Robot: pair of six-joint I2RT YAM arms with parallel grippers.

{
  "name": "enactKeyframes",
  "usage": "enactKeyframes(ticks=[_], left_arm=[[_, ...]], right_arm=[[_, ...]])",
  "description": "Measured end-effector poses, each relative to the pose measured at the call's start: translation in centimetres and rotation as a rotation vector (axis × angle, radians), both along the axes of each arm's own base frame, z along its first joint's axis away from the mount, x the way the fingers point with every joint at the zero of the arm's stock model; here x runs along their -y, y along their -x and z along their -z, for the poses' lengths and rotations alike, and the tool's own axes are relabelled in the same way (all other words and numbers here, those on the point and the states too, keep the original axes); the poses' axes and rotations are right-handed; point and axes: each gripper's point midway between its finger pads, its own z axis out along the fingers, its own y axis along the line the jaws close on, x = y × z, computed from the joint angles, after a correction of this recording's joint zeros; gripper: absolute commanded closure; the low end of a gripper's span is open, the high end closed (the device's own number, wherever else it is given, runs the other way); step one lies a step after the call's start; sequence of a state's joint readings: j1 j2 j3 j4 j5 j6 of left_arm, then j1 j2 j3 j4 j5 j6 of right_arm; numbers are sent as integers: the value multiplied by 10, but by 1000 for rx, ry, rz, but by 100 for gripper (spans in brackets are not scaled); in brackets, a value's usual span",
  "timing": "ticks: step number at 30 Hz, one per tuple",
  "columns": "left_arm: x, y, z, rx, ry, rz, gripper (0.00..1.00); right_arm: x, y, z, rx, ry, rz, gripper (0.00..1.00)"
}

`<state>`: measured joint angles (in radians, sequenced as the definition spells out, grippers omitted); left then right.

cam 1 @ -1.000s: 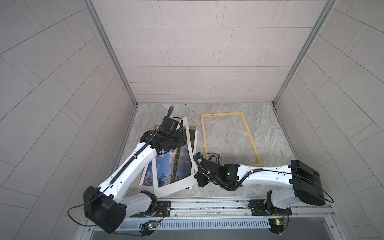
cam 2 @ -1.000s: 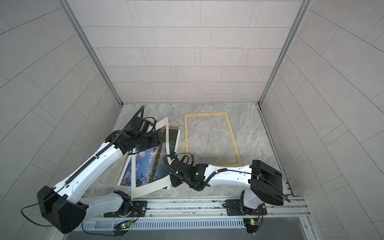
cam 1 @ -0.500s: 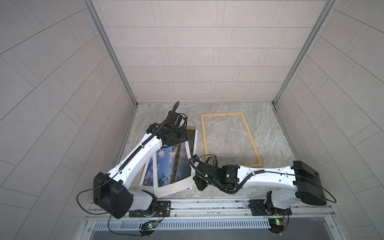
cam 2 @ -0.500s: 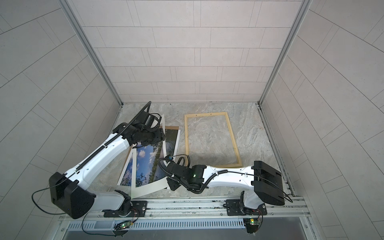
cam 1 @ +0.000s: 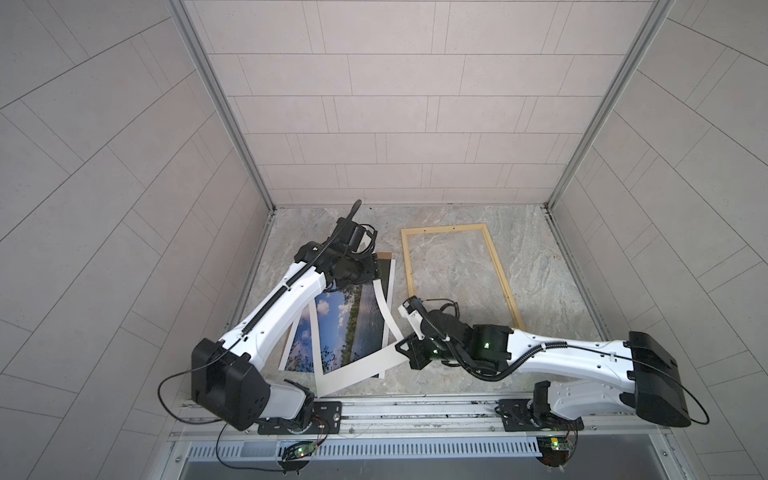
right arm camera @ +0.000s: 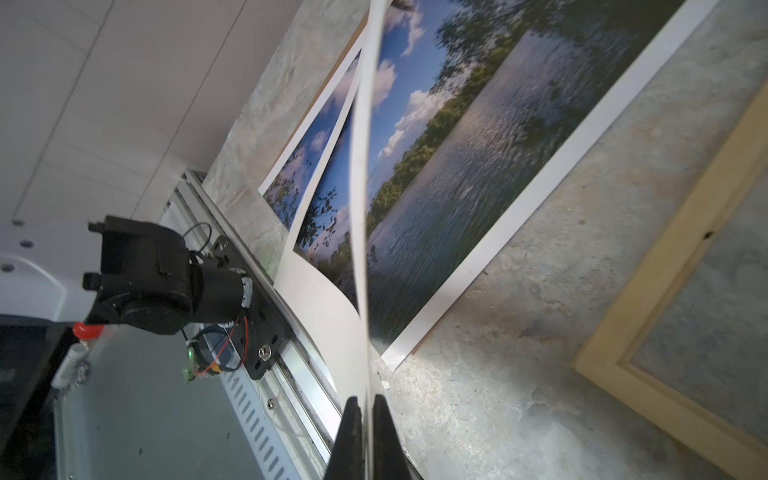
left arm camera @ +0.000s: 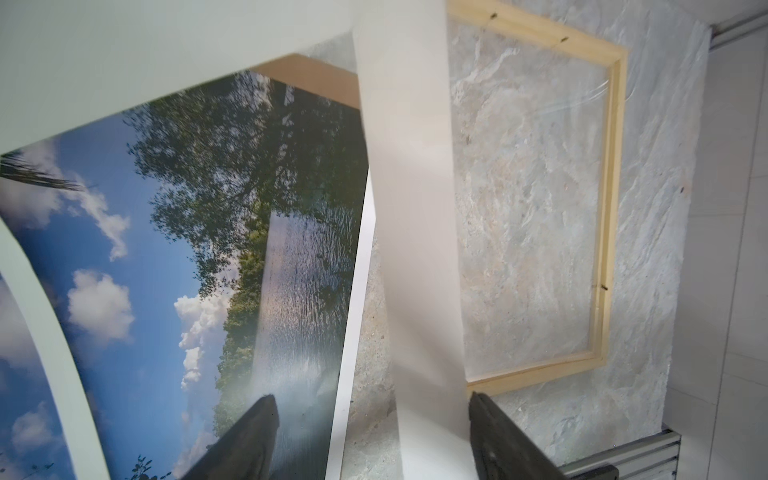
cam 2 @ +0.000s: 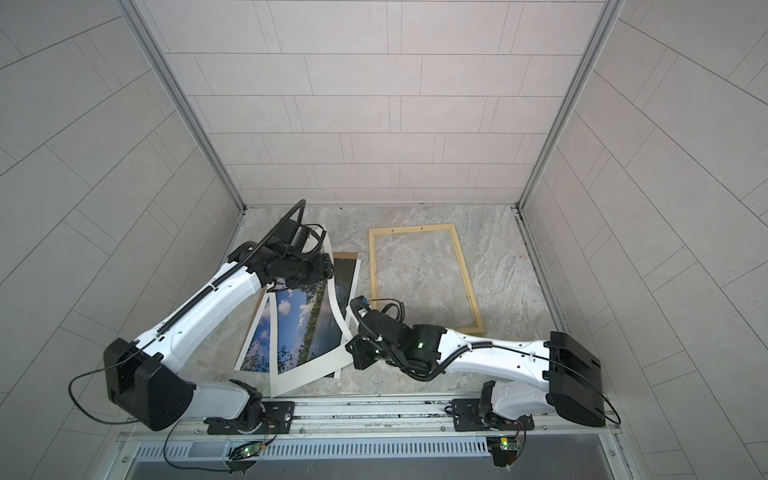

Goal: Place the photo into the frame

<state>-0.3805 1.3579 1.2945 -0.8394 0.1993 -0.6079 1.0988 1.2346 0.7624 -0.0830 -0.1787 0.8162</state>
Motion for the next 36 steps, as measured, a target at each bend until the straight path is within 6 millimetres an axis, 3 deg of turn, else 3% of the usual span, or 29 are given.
enactKeyframes(ticks=[5, 8, 10, 12, 20, 26, 31, 36], left_arm=[[-36, 0, -44, 122, 84, -59, 20], [-31, 8, -56, 146, 112, -5, 21], [-28, 13, -52, 133, 124, 22, 22], [-24, 21, -40, 108, 143, 39, 24], [-10, 99, 57, -130, 306, 57, 26], [17, 153, 108, -192, 462, 50, 22], [39, 164, 129, -201, 556, 32, 20], [48, 150, 129, -159, 611, -13, 20]], right_arm=[[50, -40, 6, -100, -144, 171, 100], [74, -57, 2, -142, -228, 248, 100], [88, -67, -2, -167, -298, 293, 100], [106, -79, -4, -196, -377, 355, 100], [182, -110, 3, -292, -607, 611, 100], [198, -117, -15, -295, -701, 651, 100], [202, -122, -24, -323, -778, 678, 100], [202, -121, -28, -338, -802, 678, 100]])
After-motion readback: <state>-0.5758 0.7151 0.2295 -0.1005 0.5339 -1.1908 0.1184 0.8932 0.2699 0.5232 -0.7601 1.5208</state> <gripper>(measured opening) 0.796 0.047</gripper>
